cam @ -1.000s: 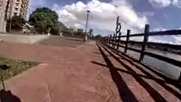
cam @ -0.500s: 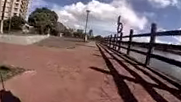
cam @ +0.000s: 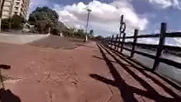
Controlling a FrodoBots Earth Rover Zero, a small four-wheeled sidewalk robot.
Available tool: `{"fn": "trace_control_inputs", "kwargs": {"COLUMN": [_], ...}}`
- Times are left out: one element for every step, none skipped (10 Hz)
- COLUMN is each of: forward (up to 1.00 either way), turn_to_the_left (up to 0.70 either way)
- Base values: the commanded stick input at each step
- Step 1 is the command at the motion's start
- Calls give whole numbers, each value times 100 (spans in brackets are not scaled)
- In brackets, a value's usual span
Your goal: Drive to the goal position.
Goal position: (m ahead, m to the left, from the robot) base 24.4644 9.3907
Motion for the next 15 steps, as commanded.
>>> {"fn": "trace_control_inputs", "kwargs": {"forward": [85,85,85,85,85,85,85,85,85,85,85,85,85,85,85], "turn_to_the_left": [0,0,0,0,0,0,0,0,0,0,0,0,0,-16,-34]}}
